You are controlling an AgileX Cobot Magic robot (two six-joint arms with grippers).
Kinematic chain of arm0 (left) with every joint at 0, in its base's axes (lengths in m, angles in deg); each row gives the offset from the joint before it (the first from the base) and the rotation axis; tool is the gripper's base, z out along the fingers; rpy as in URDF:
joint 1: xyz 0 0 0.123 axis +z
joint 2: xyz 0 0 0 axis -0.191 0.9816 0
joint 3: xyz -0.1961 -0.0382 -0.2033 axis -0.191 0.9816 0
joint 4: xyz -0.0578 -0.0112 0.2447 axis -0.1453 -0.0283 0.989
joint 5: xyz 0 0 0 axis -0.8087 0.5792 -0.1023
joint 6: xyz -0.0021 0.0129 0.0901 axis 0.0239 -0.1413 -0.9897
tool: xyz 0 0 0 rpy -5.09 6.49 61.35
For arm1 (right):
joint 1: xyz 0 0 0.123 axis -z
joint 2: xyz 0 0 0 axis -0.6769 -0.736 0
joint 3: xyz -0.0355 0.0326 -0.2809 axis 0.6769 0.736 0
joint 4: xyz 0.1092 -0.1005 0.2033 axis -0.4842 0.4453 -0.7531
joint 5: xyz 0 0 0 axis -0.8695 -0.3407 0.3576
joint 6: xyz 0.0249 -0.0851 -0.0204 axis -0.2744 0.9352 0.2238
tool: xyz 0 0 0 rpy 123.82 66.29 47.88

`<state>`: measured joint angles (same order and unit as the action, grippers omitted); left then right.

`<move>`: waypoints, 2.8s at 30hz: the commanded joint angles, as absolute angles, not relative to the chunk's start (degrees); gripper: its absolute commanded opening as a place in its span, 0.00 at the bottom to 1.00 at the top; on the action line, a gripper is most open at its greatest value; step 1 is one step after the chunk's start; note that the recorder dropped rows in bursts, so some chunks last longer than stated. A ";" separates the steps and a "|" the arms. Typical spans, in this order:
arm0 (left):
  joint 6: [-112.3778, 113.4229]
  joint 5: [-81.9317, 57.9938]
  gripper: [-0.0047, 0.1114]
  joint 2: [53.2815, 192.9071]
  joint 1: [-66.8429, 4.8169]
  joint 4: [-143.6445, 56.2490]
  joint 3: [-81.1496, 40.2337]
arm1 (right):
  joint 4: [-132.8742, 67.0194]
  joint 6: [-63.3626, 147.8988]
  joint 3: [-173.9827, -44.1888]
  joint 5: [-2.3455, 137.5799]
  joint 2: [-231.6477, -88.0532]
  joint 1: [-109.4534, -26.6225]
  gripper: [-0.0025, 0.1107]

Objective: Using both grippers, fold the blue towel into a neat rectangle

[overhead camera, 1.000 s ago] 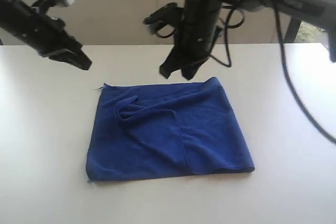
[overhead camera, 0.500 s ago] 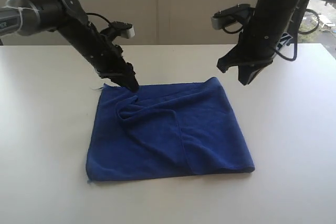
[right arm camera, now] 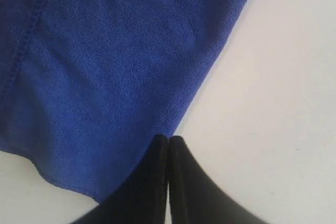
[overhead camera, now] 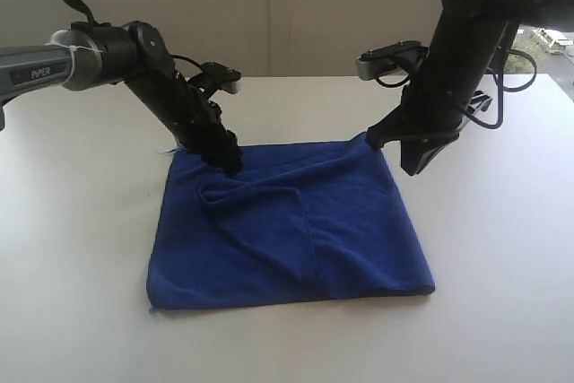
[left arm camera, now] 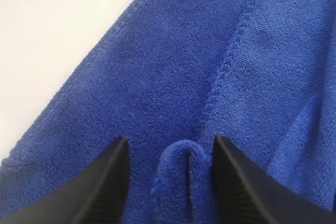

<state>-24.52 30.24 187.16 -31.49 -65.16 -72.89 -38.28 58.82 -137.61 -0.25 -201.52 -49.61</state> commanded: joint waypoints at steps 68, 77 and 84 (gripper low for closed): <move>9.01 27.16 0.37 181.95 -31.65 -29.96 -73.07 | -39.33 59.51 -136.73 3.56 -201.48 -49.36 0.02; -1.92 27.91 0.61 184.13 -31.65 -42.19 -73.07 | -39.67 59.51 -136.73 3.93 -201.48 -49.36 0.02; -1.73 26.22 0.61 185.81 -31.65 -41.27 -73.07 | -39.66 59.51 -136.73 3.12 -201.48 -49.36 0.02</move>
